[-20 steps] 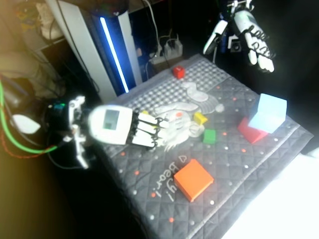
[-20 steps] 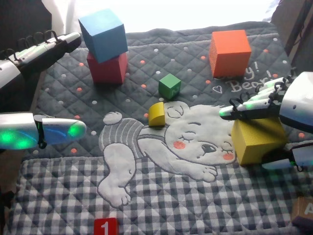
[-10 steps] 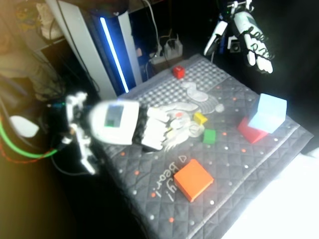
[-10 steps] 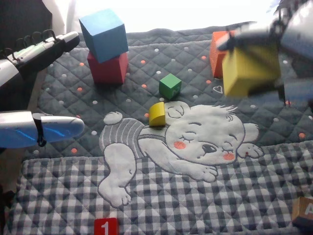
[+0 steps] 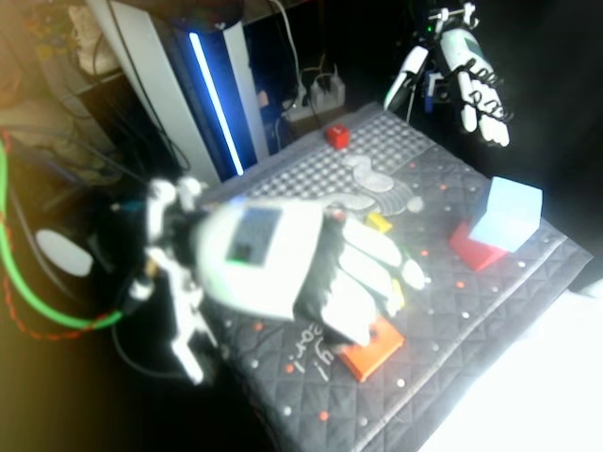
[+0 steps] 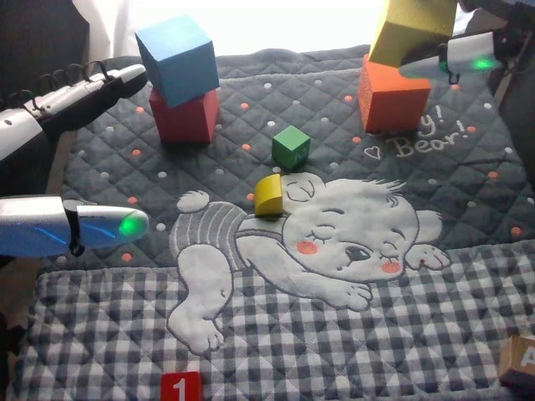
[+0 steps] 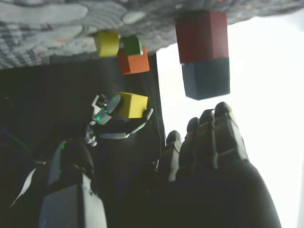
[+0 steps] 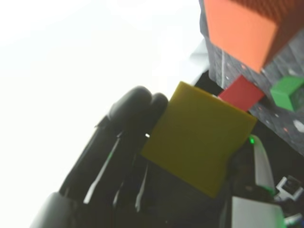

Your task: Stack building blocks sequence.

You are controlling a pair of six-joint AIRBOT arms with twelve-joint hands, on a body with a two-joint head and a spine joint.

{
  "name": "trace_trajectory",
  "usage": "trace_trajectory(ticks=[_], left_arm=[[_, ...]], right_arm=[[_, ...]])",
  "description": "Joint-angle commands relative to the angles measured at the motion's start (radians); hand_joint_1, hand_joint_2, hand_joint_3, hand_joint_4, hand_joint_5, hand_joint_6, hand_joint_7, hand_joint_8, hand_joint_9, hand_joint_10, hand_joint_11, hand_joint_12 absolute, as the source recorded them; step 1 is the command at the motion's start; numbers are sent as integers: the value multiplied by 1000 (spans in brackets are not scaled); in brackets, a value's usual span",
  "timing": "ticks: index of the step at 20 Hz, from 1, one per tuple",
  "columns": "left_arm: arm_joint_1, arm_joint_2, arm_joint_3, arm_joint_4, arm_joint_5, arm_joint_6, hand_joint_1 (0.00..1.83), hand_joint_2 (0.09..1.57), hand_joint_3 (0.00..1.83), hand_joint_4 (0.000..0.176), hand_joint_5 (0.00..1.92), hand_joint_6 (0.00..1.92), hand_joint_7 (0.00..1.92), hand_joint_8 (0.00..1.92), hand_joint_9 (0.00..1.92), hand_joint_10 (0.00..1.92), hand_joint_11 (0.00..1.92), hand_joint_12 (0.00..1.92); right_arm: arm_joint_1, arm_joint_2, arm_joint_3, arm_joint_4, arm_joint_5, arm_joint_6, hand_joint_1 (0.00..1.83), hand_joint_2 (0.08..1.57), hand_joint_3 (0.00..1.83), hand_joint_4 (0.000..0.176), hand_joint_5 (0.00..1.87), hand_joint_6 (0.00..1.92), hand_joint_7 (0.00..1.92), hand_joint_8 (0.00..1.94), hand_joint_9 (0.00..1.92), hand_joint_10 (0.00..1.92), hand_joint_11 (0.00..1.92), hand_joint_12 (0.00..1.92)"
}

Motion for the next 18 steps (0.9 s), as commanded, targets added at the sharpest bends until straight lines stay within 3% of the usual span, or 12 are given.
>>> trace_trajectory(ticks=[1, 3, 5, 7, 8, 9, 10, 12, 14, 15, 17, 18], left_arm=[[-12, -7, 3, -7, -120, -12, 576, 950, 0, 134, 0, 0, 0, 0, 0, 0, 0, 0], [-13, -7, 4, -2, -117, -14, 564, 952, 1, 122, 10, 4, 0, 0, 0, 0, 0, 0], [-16, -7, 5, -1, -117, -14, 559, 955, 3, 131, 2, 1, 0, 0, 0, 0, 0, 0], [-17, -7, 5, 0, -117, -14, 563, 955, 2, 129, 2, 1, 0, 0, 0, 0, 0, 0], [-18, -8, 6, 1, -115, -14, 579, 953, 1, 127, 7, 3, 0, 0, 0, 0, 0, 0], [-21, -9, 8, 2, -113, -15, 579, 946, 0, 121, 5, 2, 0, 0, 0, 0, 0, 0], [-24, -11, 10, 4, -113, -15, 550, 941, 0, 128, 0, 0, 0, 0, 0, 0, 0, 0], [-30, -15, 13, 7, -113, -17, 556, 943, 0, 125, 2, 1, 0, 0, 0, 0, 0, 0], [-34, -17, 16, 7, -115, -18, 587, 957, 3, 118, 12, 4, 0, 0, 0, 0, 0, 0], [-34, -17, 16, 7, -116, -19, 592, 957, 3, 125, 7, 2, 0, 0, 0, 0, 0, 0], [-34, -17, 15, 7, -117, -19, 571, 959, 3, 129, 9, 2, 0, 0, 0, 0, 0, 0], [-34, -17, 15, 7, -118, -20, 568, 953, 0, 135, 16, 4, 0, 0, 0, 0, 0, 0]], right_arm=[[18, -3, 14, 26, 69, -6, 1275, 1044, 0, 0, 1007, 907, 1279, 587, 1259, 904, 1156, 1324], [20, -16, 33, 26, 42, -6, 1284, 1035, 0, 0, 1023, 861, 1302, 573, 1278, 929, 1133, 1385], [20, -23, 43, 29, 30, -6, 1272, 1042, 3, 0, 1043, 827, 1230, 708, 1145, 975, 934, 1474], [20, -28, 45, 29, 23, -6, 1277, 1043, 1, 0, 1043, 801, 1226, 743, 1136, 1013, 897, 1492], [20, -32, 48, 29, 20, -6, 1270, 1046, 0, 0, 1026, 878, 1236, 670, 1131, 988, 911, 1442], [20, -37, 51, 29, 17, -6, 1264, 1055, 3, 0, 1019, 883, 1190, 756, 1125, 1014, 961, 1414], [20, -42, 56, 29, 13, -6, 1253, 1073, 2, 0, 984, 950, 1147, 815, 1087, 1032, 917, 1391], [20, -47, 60, 27, 5, -6, 1250, 1076, 2, 0, 974, 987, 1149, 787, 1074, 1023, 917, 1389], [20, -50, 60, 26, 2, -6, 1242, 1082, 1, 3, 972, 995, 1124, 801, 1095, 892, 984, 1277], [20, -52, 60, 26, 2, -6, 1236, 1092, 1, 3, 950, 1010, 1099, 842, 1114, 821, 1002, 1243], [20, -53, 59, 25, 2, -6, 1239, 1125, 4, 0, 877, 990, 1032, 1059, 1078, 724, 977, 1224], [20, -52, 59, 25, 2, -6, 1146, 983, 0, 0, 823, 204, 756, 569, 716, 892, 498, 1539]])
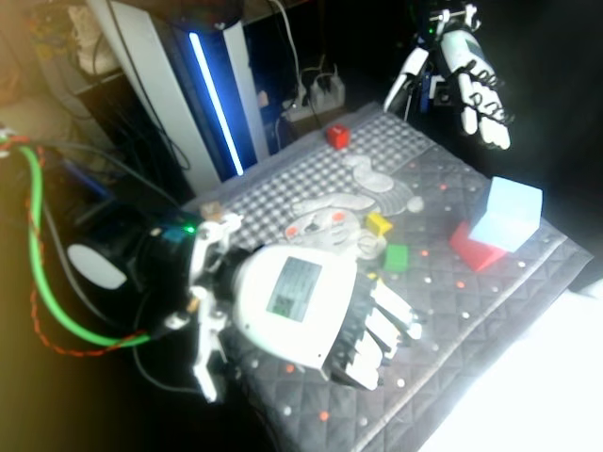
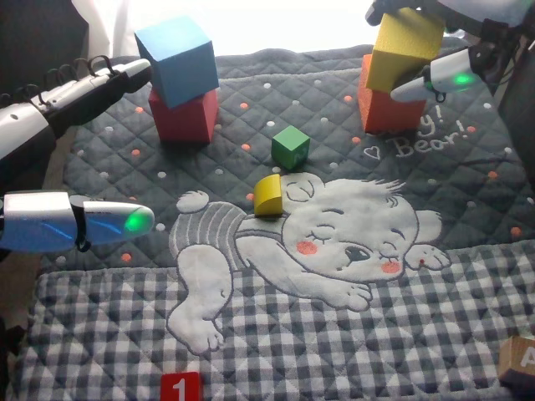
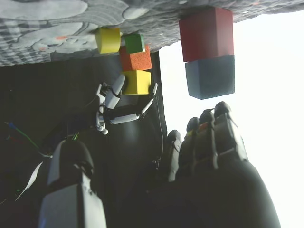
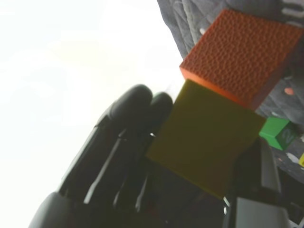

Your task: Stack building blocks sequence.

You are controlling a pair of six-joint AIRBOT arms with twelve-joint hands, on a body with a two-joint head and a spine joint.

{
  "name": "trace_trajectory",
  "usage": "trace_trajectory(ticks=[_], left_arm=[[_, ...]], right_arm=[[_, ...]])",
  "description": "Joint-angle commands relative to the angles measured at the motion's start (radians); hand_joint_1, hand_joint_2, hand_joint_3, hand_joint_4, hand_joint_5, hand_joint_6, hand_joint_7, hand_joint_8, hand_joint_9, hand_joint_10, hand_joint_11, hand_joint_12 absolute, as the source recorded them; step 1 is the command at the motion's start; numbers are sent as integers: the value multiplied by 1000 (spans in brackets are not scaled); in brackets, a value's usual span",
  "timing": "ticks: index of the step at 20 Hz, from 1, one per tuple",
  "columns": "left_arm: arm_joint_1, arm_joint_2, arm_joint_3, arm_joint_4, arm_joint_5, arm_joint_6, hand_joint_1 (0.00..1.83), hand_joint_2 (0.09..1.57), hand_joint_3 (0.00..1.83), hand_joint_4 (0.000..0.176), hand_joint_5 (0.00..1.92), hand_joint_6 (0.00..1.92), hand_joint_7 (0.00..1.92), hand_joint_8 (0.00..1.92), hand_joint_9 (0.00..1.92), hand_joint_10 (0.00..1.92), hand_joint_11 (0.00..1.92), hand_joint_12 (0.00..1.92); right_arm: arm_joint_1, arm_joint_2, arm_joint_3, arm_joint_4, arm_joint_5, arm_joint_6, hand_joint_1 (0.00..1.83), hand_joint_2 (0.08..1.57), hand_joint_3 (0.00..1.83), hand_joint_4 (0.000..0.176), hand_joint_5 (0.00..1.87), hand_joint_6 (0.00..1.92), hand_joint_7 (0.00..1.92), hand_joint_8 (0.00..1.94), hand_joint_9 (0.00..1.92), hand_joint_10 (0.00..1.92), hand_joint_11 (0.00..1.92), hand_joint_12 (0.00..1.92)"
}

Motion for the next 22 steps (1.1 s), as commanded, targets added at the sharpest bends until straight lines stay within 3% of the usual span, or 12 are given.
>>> trace_trajectory(ticks=[1, 2, 3, 7, 8, 11, 13, 16, 18, 19, 20, 22], left_arm=[[-10, -4, 2, -10, -128, -8, 568, 953, 0, 135, 16, 4, 0, 0, 0, 0, 0, 0], [-11, -4, 2, -10, -129, -8, 562, 950, 0, 135, 21, 5, 0, 0, 0, 0, 0, 0], [-11, -4, 2, -10, -130, -9, 561, 956, 2, 131, 18, 3, 0, 0, 0, 0, 0, 0], [-11, -4, 2, -10, -133, -10, 553, 955, 1, 123, 20, 3, 0, 0, 0, 0, 0, 0], [-11, -4, 2, -11, -134, -10, 568, 952, 0, 131, 24, 3, 0, 0, 0, 0, 0, 0], [-11, -4, 4, -12, -137, -10, 569, 954, 0, 122, 17, 0, 0, 0, 0, 0, 0, 0], [-11, -4, 6, -13, -139, -10, 584, 954, 0, 124, 17, 0, 0, 0, 0, 0, 0, 0], [-9, -3, 5, -27, -177, -10, 625, 953, 0, 120, 36, 6, 0, 0, 0, 0, 0, 0], [-9, 1, 2, -35, -221, -10, 657, 935, 0, 99, 47, 8, 0, 0, 0, 0, 0, 0], [-2, 8, -5, -45, -266, -9, 626, 945, 0, 90, 30, 1, 0, 0, 0, 0, 0, 0], [8, 13, -14, -57, -312, -2, 602, 945, 0, 109, 15, 0, 0, 0, 0, 0, 0, 0], [25, 20, -43, -99, -436, 27, 729, 945, 0, 153, 18, 2, 0, 0, 0, 0, 0, 0]], right_arm=[[15, 6, 5, 22, 108, -5, 1146, 983, 0, 0, 823, 204, 756, 569, 716, 892, 498, 1539], [15, 6, 4, 22, 108, -5, 1084, 957, 0, 10, 793, 20, 710, 168, 592, 556, 298, 1382], [15, 6, 3, 22, 108, -5, 1069, 951, 0, 25, 756, 3, 705, 70, 620, 401, 307, 1338], [15, 7, -2, 22, 108, -5, 992, 928, 1, 69, 464, 0, 546, 0, 542, 89, 59, 1285], [15, 7, -5, 22, 108, -5, 958, 935, 1, 122, 374, 0, 440, 0, 478, 22, 3, 1273], [15, 7, -41, 22, 127, -5, 940, 927, 0, 170, 288, 0, 384, 0, 450, 3, 0, 1211], [13, 33, -72, 23, 170, -5, 901, 918, 0, 175, 228, 0, 323, 0, 425, 0, 0, 1168], [-31, 101, -148, 31, 313, -4, 862, 879, 0, 176, 10, 0, 37, 3, 113, 5, 0, 644], [-73, 157, -212, 56, 434, -4, 811, 870, 0, 176, 0, 0, 1, 0, 86, 11, 0, 785], [-114, 197, -259, 77, 534, -4, 764, 867, 0, 176, 0, 0, 0, 0, 21, 10, 0, 534], [-149, 223, -291, 94, 613, -4, 789, 863, 0, 176, 0, 0, 0, 0, 3, 1, 0, 198], [-277, 282, -373, 167, 817, -5, 838, 850, 0, 176, 0, 0, 0, 0, 0, 0, 0, 7]])
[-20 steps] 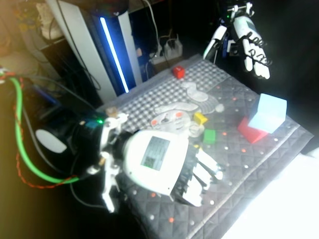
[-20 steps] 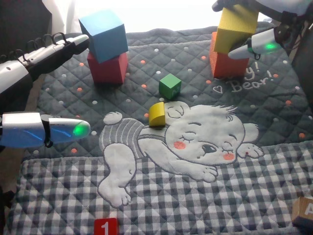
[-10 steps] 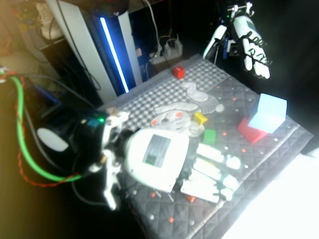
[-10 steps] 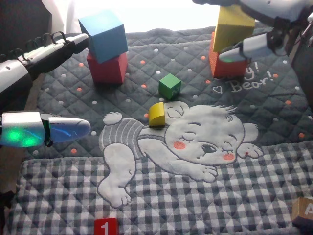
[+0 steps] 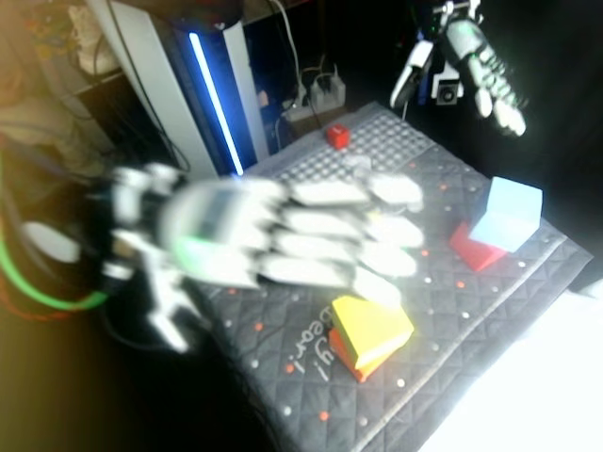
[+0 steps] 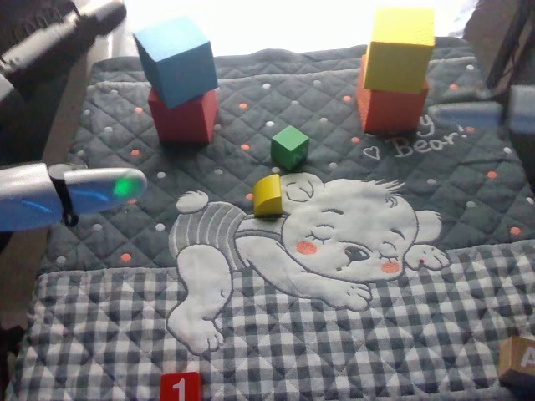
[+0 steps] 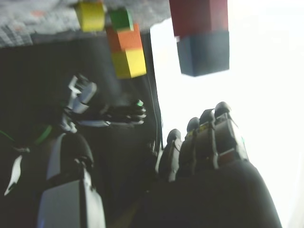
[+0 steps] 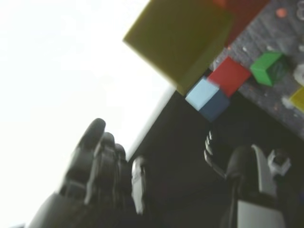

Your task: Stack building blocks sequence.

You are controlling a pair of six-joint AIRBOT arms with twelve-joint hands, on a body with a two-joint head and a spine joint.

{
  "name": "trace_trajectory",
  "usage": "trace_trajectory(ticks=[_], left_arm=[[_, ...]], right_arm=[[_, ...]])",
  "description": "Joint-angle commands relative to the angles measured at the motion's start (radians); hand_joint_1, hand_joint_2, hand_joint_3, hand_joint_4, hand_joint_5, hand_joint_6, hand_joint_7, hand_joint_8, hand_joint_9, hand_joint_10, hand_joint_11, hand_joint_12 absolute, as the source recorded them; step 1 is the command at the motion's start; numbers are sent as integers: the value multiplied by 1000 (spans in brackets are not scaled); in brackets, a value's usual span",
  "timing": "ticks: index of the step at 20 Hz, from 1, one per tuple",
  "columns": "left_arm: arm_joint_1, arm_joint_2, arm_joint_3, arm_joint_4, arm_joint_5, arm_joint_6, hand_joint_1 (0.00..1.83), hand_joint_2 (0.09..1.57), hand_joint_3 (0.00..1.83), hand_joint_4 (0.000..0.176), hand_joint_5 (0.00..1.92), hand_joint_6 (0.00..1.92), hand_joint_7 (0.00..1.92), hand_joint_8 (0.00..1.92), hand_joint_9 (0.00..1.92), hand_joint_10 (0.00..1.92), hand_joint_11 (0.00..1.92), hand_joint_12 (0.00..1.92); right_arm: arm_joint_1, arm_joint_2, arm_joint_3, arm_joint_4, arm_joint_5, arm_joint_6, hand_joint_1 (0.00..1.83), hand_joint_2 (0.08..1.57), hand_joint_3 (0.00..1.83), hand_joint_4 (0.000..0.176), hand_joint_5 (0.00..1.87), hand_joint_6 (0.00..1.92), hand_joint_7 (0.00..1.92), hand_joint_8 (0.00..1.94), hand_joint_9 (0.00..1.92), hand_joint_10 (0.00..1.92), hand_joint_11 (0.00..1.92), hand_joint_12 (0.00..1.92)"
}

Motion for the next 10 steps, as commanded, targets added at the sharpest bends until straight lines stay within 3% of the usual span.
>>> trace_trajectory(ticks=[1, 2, 3, 4, 5, 6, 8, 9, 10], left_arm=[[1, 6, -1, -33, -211, 6, 684, 930, 0, 137, 3, 0, 0, 0, 0, 0, 0, 0], [11, -5, -6, -57, -268, 7, 613, 947, 1, 93, 0, 0, 0, 0, 0, 0, 0, 0], [17, -11, -9, -68, -297, 7, 586, 927, 0, 84, 0, 0, 0, 0, 0, 0, 0, 0], [25, -16, -13, -74, -321, 6, 586, 927, 0, 84, 0, 0, 0, 0, 0, 0, 0, 0], [35, -21, -18, -76, -337, 2, 467, 931, 0, 137, 0, 0, 0, 0, 0, 0, 0, 0], [42, -22, -23, -76, -347, -3, 417, 930, 0, 152, 0, 0, 0, 0, 0, 0, 22, 10], [57, -28, -28, -76, -383, -22, 277, 969, 13, 162, 0, 0, 0, 0, 0, 0, 40, 23], [60, -31, -28, -76, -404, -31, 328, 1080, 19, 173, 0, 0, 0, 0, 0, 0, 7, 4], [63, -32, -28, -76, -426, -37, 349, 1097, 15, 160, 0, 0, 0, 0, 0, 0, 5, 2]], right_arm=[[-33, 18, -18, 48, 240, -2, 838, 902, 18, 176, 0, 0, 9, 3, 0, 0, 65, 31], [-106, 39, -54, 83, 322, -2, 841, 946, 7, 165, 0, 0, 22, 2, 18, 2, 70, 49], [-152, 48, -73, 103, 365, -3, 804, 963, 0, 159, 0, 0, 61, 4, 41, 1, 13, 234], [-198, 59, -95, 125, 407, -3, 804, 963, 0, 159, 0, 0, 61, 4, 41, 1, 13, 234], [-261, 70, -120, 154, 456, -3, 899, 969, 0, 140, 112, 10, 79, 2, 1, 0, 0, 8], [-303, 76, -138, 172, 481, -3, 928, 959, 0, 164, 62, 1, 47, 0, 0, 0, 0, 1], [-383, 80, -172, 199, 540, -2, 953, 926, 0, 176, 31, 2, 76, 6, 55, 8, 0, 0], [-395, 82, -187, 204, 541, -2, 856, 965, 15, 174, 5, 0, 55, 2, 74, 11, 9, 4], [-397, 84, -198, 195, 541, -2, 856, 973, 16, 173, 0, 0, 35, 0, 65, 5, 1, 0]])
